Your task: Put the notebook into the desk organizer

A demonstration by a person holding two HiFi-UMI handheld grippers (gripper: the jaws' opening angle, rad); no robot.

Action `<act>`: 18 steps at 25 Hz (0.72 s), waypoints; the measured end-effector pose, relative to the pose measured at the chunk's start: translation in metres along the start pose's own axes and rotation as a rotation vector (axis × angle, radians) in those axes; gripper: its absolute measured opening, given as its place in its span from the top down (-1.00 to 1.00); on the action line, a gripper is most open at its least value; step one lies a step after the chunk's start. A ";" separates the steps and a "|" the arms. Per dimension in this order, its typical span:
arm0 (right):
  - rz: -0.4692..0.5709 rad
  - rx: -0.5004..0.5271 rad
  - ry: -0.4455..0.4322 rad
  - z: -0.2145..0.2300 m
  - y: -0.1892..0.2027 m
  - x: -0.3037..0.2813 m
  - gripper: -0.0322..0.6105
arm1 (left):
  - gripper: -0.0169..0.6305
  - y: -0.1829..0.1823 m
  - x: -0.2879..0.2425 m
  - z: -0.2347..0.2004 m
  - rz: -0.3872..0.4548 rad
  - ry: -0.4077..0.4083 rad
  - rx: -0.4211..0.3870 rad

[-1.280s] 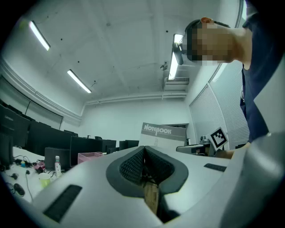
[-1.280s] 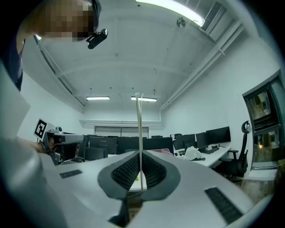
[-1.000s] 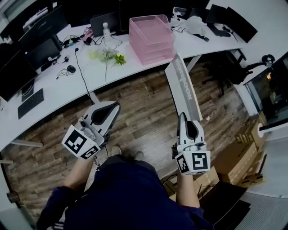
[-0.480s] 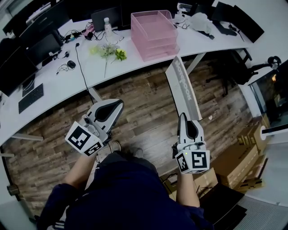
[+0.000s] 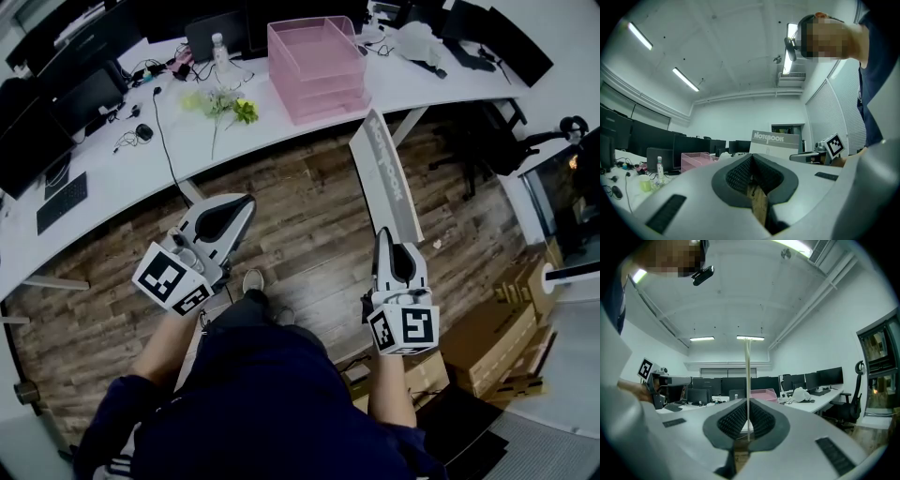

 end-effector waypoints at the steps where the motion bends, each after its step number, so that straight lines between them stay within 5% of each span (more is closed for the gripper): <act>1: 0.000 0.002 0.001 0.002 0.000 -0.002 0.88 | 0.86 0.001 -0.003 -0.002 0.002 0.001 0.000; 18: -0.039 0.033 0.022 0.030 0.026 -0.093 0.88 | 0.86 0.033 -0.062 -0.090 0.016 0.003 0.048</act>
Point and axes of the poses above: the fingertips, and each gripper's own axes: x backward along the fingers, z to its right, y out of its underside, the point moved 7 cm from there along x, backward along the fingers, and after that the axes turned 13 degrees about z, right-handed, at the moved point
